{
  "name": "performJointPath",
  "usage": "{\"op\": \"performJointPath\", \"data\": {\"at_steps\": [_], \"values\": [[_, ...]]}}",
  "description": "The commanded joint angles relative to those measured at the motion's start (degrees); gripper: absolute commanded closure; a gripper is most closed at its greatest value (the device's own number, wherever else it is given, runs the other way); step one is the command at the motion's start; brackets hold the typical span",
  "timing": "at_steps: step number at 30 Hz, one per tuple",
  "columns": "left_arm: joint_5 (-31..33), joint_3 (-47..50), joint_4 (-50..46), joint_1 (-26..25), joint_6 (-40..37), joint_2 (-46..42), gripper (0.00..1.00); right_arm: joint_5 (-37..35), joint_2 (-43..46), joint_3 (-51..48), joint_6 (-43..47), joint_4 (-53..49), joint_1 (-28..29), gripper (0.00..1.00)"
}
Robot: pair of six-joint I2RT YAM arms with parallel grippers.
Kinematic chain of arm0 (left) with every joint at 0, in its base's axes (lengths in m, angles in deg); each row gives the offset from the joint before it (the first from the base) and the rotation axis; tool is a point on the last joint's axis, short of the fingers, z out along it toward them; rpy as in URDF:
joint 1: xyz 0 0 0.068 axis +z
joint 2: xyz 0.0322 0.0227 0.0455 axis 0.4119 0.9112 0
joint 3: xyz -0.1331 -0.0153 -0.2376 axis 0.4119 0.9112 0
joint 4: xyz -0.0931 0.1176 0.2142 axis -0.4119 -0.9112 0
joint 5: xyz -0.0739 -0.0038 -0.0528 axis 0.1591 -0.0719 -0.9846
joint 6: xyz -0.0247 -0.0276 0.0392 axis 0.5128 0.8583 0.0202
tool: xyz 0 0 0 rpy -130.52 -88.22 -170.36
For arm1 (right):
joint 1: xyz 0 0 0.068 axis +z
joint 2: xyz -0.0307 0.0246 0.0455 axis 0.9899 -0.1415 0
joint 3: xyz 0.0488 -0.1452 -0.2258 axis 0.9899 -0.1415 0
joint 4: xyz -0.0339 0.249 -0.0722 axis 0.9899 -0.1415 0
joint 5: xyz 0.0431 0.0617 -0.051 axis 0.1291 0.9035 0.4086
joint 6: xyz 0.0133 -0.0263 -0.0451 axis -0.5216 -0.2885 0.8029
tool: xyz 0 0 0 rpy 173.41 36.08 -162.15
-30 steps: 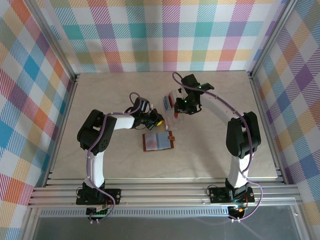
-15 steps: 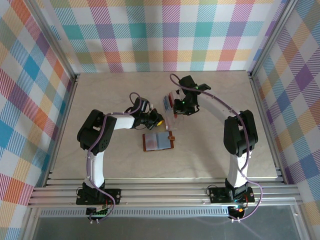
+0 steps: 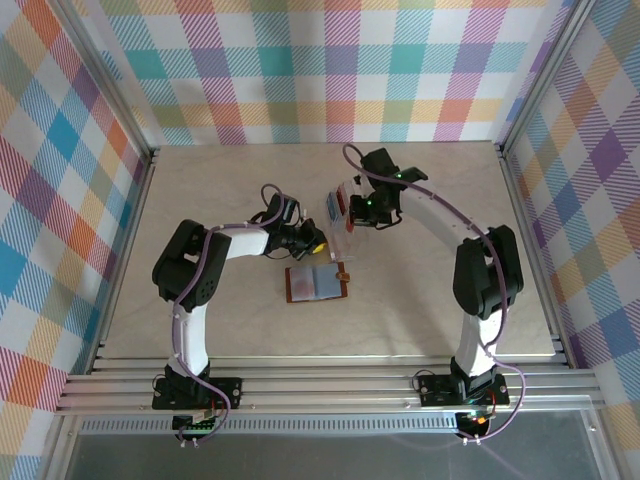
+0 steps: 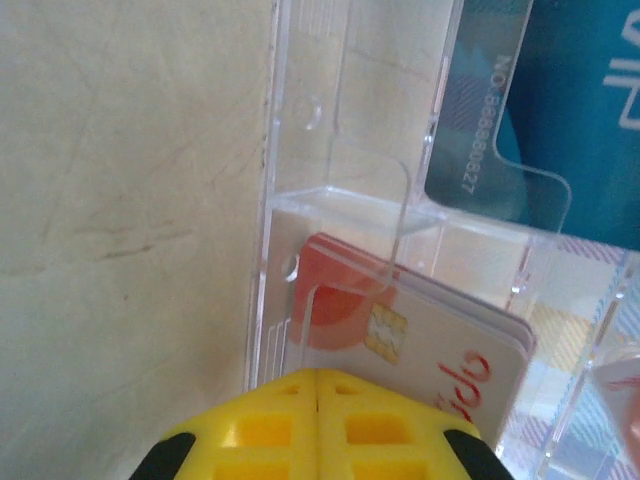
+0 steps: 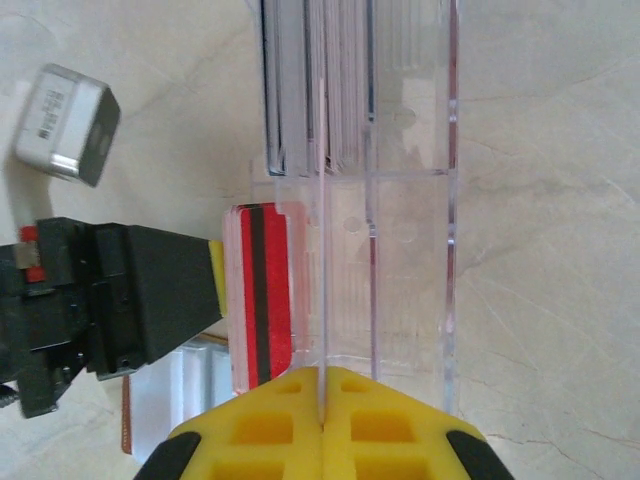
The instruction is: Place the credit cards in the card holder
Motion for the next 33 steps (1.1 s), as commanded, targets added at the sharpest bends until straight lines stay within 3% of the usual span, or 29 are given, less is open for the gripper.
{"op": "performJointPath", "data": {"at_steps": [1,14,28,33], "values": [[0.0,-3.0,-7.4,-0.3,-3.8,-4.1,0.92,0.4,2.9,-0.4,-0.3,0.5,0.3,1.00],[7.6,-2.0,-19.4,0.7,-8.4,-16.8,0.87,0.4,9.8,-3.8,-1.6,1.2,0.2,1.00],[15.5,9.2,-30.0,0.8,-13.5,-30.1,0.68,4.2,22.1,-20.3,-3.5,7.9,3.3,1.00],[16.5,12.9,-30.5,0.6,-15.7,-30.1,0.66,12.4,24.2,-26.0,-3.5,11.7,4.9,1.00]]}}
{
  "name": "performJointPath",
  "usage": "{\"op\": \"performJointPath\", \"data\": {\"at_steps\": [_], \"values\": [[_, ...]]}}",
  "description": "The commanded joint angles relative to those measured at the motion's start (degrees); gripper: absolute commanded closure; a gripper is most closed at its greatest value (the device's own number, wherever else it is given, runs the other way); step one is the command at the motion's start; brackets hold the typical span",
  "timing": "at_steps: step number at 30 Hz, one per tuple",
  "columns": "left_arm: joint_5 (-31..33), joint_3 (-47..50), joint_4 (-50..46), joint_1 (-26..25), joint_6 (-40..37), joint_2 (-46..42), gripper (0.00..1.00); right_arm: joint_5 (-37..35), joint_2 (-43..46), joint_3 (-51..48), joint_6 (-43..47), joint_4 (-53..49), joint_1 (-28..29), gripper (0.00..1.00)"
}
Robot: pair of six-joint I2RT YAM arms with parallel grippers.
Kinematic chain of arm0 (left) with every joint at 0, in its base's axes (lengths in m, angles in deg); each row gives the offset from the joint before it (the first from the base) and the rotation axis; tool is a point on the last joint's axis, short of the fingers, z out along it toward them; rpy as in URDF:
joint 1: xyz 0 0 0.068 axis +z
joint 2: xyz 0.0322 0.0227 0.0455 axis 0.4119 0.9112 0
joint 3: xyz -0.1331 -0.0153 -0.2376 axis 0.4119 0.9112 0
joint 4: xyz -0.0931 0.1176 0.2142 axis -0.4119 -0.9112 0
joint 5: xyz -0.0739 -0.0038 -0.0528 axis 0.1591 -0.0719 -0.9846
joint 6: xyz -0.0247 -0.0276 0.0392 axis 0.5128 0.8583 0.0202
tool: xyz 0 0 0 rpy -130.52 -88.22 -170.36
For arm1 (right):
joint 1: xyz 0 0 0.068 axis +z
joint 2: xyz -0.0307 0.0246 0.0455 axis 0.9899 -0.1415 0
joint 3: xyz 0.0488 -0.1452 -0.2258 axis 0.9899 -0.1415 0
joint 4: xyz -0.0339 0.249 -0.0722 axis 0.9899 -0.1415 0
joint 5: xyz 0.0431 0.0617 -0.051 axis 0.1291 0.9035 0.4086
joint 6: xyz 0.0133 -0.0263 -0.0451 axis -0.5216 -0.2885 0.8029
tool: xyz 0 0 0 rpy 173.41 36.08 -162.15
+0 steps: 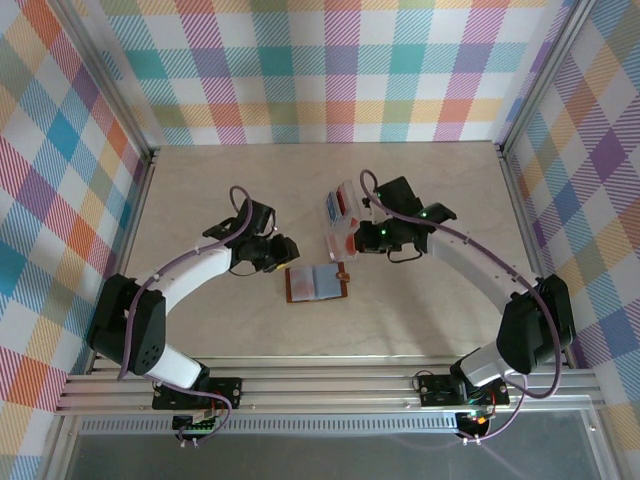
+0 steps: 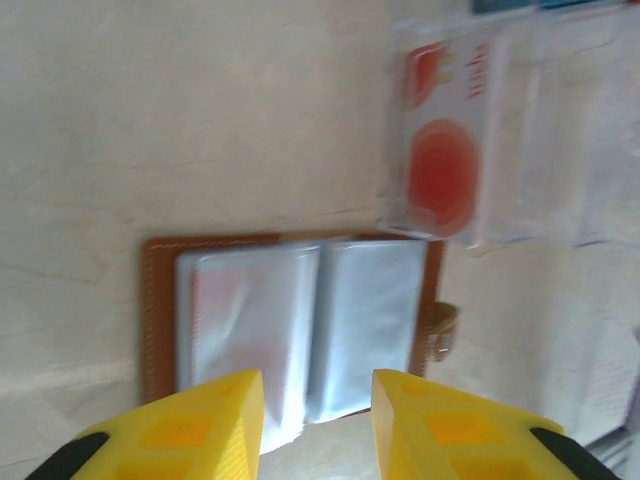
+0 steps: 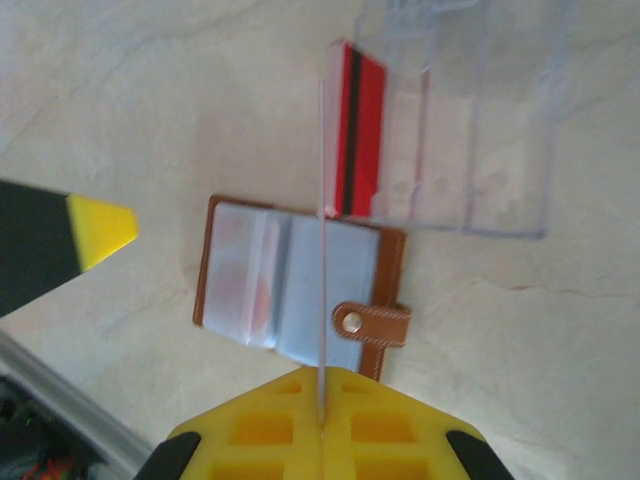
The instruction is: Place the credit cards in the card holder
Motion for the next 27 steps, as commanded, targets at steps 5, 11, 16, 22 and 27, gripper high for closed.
{"op": "performJointPath", "data": {"at_steps": [5,11,16,22,27], "values": [[1.8,3.4,-1.8,-0.8,-4.3,0.6,0.66,15.0,-0.1,-6.8,-0.2,9.3,2.4,1.00],[2.8,2.7,-1.6,-2.1,-5.1,3.4,0.67,20.2,-5.7,-7.8,-0.5,12.4,2.9,1.00],[3.3,1.8,-1.1,-3.1,-4.7,7.4,0.73,21.4,-10.1,-7.2,0.0,13.5,3.4,1.00],[4.2,2.6,-0.6,-3.2,-4.2,9.3,0.78,21.1,-14.2,-6.6,0.8,14.6,3.4,1.00],[4.4,2.8,-0.7,-3.2,-4.1,10.5,0.81,21.8,-17.1,-5.7,1.0,15.2,3.5,1.00]]}}
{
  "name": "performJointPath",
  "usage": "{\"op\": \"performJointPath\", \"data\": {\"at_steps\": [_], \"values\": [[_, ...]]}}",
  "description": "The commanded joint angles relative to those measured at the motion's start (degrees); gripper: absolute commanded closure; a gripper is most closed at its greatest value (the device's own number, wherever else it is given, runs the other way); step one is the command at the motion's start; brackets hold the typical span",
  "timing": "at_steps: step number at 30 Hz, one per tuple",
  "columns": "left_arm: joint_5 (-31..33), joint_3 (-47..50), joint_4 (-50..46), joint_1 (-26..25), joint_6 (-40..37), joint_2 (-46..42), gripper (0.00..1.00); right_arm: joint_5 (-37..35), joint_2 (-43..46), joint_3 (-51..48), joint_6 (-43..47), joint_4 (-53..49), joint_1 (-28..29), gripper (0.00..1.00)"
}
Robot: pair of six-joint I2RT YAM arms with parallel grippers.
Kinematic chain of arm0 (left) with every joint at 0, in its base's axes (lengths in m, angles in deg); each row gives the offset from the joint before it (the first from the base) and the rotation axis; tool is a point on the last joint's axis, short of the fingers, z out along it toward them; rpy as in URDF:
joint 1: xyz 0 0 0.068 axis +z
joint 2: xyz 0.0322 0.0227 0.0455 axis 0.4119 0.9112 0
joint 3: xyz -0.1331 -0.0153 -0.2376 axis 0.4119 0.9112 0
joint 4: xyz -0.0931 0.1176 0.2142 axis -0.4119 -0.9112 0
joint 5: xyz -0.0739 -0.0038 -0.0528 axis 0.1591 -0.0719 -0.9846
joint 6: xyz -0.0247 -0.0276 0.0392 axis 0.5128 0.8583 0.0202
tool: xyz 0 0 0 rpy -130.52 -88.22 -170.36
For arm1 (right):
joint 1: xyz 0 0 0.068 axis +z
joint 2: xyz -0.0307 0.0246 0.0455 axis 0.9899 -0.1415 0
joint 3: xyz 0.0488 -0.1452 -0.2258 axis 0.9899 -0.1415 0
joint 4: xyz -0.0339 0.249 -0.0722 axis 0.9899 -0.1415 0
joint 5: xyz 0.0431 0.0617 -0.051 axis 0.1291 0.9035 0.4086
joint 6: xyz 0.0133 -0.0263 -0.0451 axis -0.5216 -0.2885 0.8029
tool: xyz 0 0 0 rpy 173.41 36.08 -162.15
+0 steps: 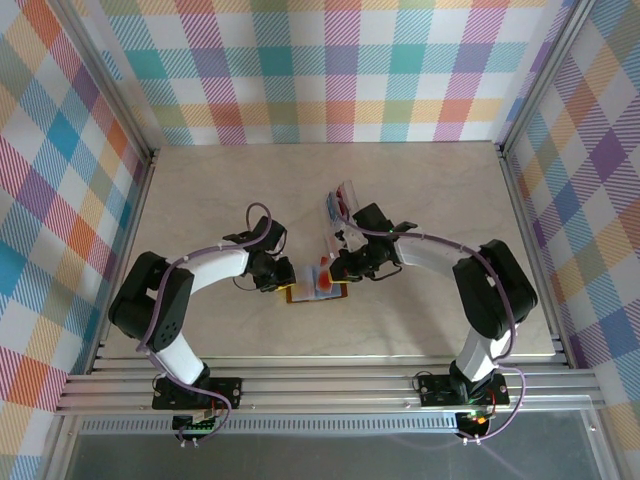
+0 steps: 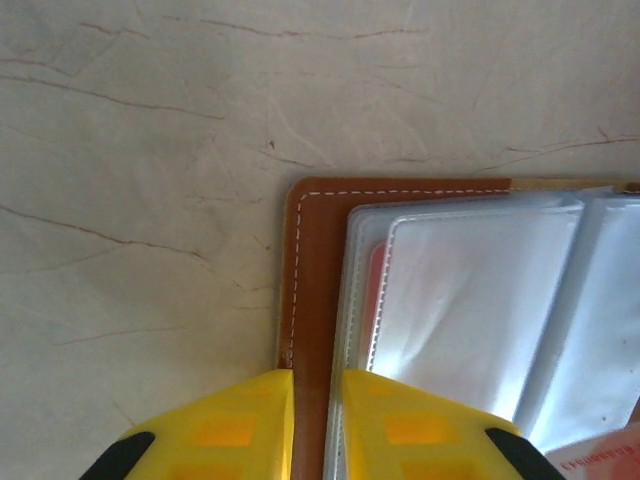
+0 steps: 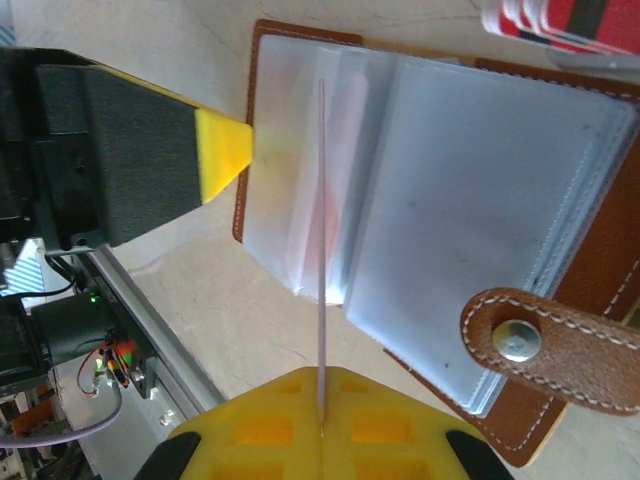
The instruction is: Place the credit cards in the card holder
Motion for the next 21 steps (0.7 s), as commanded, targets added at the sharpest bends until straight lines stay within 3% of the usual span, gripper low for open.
{"op": "performJointPath", "data": {"at_steps": [1,21], "values": [[1.1,0.0,-0.3,-0.6,-0.3,1.0,0.81,2.6,-1.8,1.5,1.1,1.8,0.4,1.00],[2.8,0.1,-1.7,-0.6,-0.8,3.6,0.84,3.5,-2.0,2.7,1.4,0.4,0.0,1.00]]}}
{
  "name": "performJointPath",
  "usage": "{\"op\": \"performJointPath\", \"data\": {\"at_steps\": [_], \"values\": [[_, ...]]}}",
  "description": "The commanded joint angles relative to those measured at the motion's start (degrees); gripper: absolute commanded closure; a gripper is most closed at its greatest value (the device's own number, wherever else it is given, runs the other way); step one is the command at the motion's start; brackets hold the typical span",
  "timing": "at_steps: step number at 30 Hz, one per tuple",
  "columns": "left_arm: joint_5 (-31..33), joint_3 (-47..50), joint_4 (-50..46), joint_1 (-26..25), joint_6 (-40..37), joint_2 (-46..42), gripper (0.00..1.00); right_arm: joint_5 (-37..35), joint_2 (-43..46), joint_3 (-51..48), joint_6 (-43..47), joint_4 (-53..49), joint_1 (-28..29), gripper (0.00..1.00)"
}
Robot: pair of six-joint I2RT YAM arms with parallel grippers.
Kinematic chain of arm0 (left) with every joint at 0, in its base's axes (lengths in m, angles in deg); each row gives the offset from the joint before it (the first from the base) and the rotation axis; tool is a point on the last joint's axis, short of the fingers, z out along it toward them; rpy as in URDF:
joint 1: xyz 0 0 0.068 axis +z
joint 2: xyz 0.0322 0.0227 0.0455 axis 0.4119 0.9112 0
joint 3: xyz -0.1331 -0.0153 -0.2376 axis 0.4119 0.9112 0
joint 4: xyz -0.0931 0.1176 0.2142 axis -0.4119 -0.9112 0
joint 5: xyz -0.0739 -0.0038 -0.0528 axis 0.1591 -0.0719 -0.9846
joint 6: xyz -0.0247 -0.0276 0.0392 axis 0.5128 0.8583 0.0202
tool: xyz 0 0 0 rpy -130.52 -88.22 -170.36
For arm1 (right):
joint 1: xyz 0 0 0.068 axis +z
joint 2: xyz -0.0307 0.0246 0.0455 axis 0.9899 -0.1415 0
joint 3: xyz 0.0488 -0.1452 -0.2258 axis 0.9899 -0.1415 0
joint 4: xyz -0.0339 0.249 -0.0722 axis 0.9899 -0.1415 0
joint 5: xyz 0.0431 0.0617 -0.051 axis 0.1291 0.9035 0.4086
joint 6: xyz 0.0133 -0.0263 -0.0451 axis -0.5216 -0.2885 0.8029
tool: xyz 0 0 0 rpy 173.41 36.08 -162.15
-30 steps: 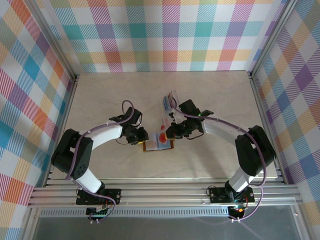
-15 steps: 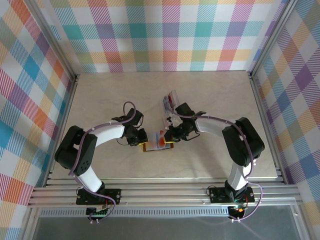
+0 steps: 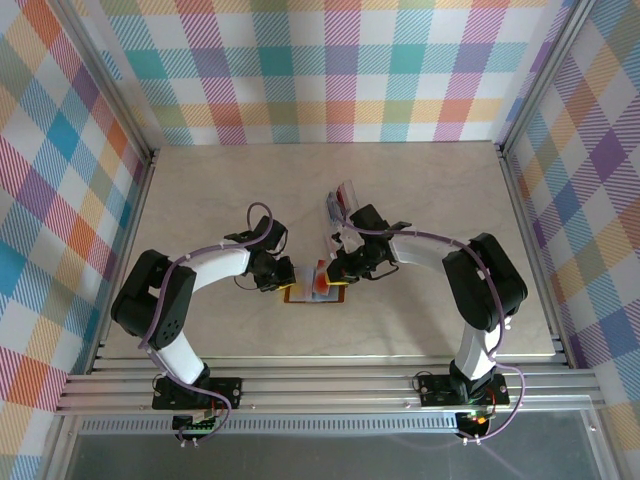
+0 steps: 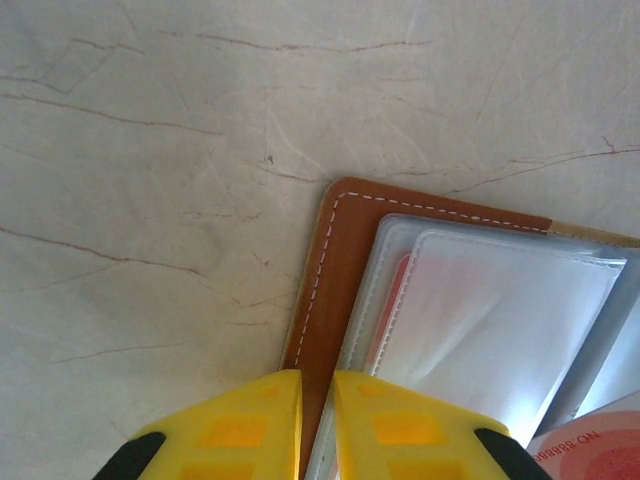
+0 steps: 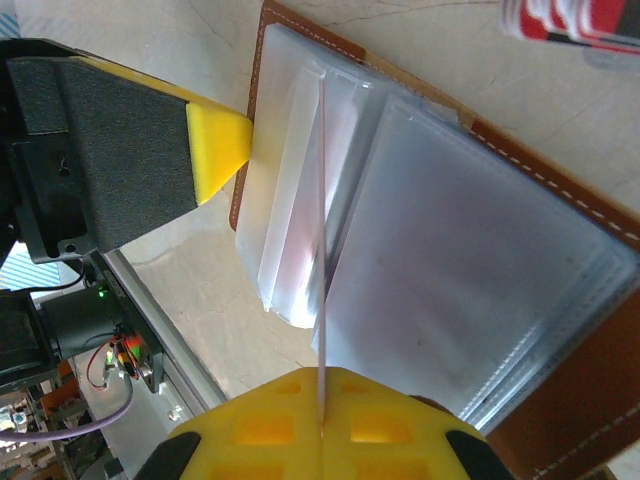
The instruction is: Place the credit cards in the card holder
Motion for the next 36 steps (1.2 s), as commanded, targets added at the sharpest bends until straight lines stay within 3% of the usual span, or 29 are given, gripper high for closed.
{"op": "performJointPath", "data": {"at_steps": [1,8,36], "values": [[2.5,0.5,-1.9,-0.6,-0.8,2.8,0.84,0.5,1.6,1.2,1.1,-0.3,0.0,1.00],[2.1,0.2,-1.7,-0.6,-0.9,3.8,0.85,0.4,3.9,0.6,1.3,-0.3,-0.5,1.00],[1.2,0.5,-0.9,-0.6,-0.4,4.6,0.85,7.8,-4.3,0.0,-4.3,5.1,-0.5,1.00]]}}
